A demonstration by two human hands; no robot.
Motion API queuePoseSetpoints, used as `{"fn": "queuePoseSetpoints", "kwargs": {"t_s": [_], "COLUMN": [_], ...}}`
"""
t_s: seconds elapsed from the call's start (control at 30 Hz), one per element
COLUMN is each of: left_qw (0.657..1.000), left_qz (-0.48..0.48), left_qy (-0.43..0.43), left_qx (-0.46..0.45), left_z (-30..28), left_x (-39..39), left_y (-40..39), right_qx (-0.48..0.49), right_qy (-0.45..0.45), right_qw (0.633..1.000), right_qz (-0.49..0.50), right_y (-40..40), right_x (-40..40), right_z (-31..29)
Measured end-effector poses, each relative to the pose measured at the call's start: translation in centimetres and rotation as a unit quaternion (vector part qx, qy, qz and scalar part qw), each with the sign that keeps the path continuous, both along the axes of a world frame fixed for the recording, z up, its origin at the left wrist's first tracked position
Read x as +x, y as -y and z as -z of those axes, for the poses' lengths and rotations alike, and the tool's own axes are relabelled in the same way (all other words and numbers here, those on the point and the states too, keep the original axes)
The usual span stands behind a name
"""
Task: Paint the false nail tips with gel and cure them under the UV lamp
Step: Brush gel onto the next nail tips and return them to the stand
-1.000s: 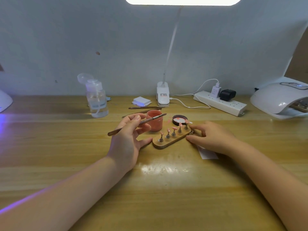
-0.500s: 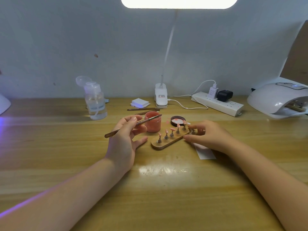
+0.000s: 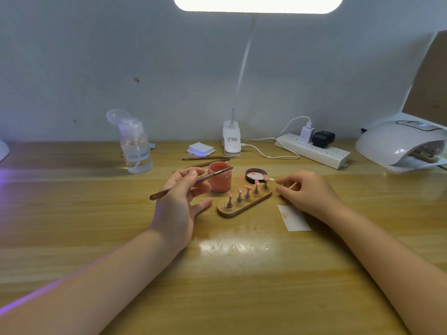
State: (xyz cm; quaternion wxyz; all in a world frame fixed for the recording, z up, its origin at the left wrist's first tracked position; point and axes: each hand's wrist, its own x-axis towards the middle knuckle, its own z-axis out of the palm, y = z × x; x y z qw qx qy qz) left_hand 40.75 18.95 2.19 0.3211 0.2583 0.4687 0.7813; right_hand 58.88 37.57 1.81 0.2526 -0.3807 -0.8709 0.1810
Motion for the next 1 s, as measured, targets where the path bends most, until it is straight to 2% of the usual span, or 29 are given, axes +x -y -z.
{"fn": "queuePoseSetpoints", "kwargs": {"t_s": [0.17, 0.33, 0.43, 0.5, 0.67, 0.83, 1.0], "left_qw": [1.000, 1.000, 1.000, 1.000, 1.000, 1.000, 1.000], "left_qz": [0.001, 0.001, -0.001, 0.001, 0.000, -0.003, -0.007], "left_qy": [-0.003, 0.002, 0.003, 0.002, 0.008, 0.013, 0.012], "left_qx": [-0.001, 0.000, 0.002, 0.003, 0.002, 0.000, -0.002], "left_z": [0.2, 0.2, 0.3, 0.3, 0.3, 0.2, 0.2], "left_x": [-0.1, -0.2, -0.2, -0.2, -0.3, -0.2, -0.2], "left_y": [0.0, -0.1, -0.1, -0.1, -0.2, -0.2, -0.3], "right_qx": [-0.035, 0.034, 0.110, 0.122, 0.103, 0.058, 0.005], "right_qy": [-0.070, -0.078, -0.036, -0.001, 0.115, 0.113, 0.159], "right_qw": [0.997, 0.995, 0.993, 0.992, 0.987, 0.989, 0.987], "right_qz": [0.022, 0.047, 0.035, 0.022, 0.049, 0.079, 0.020], "right_y": [0.1, 0.3, 0.8, 1.4, 2.6, 2.3, 2.0], "right_x": [0.1, -0.1, -0.2, -0.4, -1.4, -1.9, -2.0], "right_z": [0.0, 0.1, -0.1, -0.5, -0.6, -0.4, -0.6]}}
